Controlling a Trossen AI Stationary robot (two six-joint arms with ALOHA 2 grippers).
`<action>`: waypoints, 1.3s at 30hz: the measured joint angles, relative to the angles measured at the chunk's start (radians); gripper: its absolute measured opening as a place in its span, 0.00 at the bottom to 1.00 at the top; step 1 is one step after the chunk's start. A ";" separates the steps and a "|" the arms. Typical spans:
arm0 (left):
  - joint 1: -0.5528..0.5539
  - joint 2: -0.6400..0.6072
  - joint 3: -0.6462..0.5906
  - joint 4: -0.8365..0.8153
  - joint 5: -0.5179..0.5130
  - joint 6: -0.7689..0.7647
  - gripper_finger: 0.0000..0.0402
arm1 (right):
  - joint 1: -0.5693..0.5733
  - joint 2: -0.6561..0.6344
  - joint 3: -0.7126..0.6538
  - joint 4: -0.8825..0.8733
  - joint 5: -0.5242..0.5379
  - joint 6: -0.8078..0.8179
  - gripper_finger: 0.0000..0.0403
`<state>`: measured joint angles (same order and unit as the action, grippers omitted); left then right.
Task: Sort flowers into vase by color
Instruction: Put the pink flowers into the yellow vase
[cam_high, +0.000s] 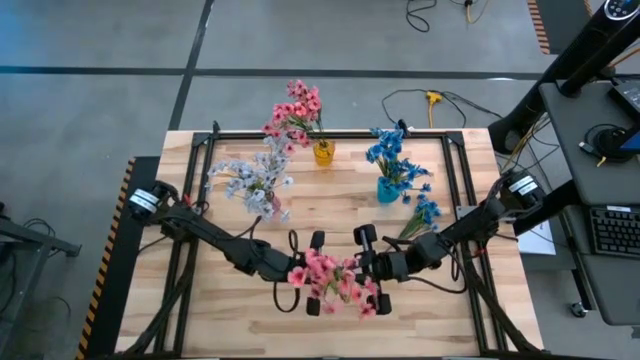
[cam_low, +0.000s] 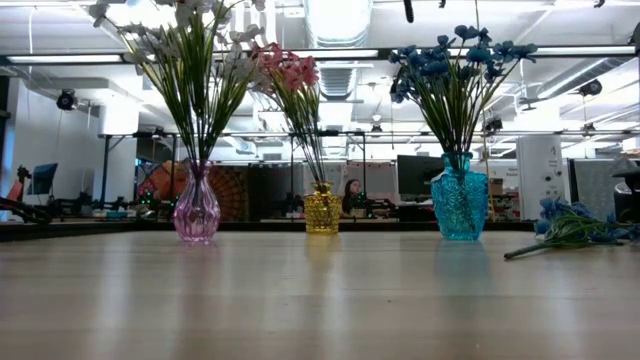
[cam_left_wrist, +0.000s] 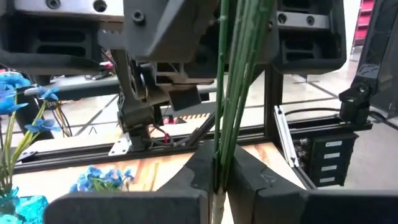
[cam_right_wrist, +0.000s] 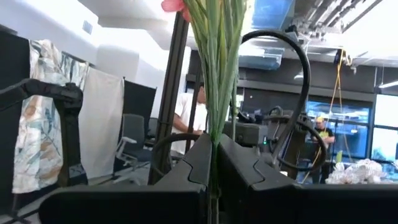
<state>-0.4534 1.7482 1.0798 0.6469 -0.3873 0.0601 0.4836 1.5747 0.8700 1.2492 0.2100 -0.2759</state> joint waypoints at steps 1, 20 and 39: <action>-0.002 -0.003 0.000 -0.004 -0.007 0.000 0.02 | 0.000 -0.003 0.000 -0.014 0.001 0.006 0.05; -0.015 -0.057 0.003 -0.310 -0.151 -0.106 0.02 | 0.005 -0.171 0.241 -1.058 0.233 0.284 0.53; -0.024 -0.089 0.005 -0.395 -0.241 -0.110 0.02 | 0.104 -0.172 0.405 -1.663 0.483 0.554 0.57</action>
<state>-0.4778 1.6592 1.0843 0.2522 -0.6281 -0.0502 0.5873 1.4029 1.2750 -0.4139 0.6927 0.2785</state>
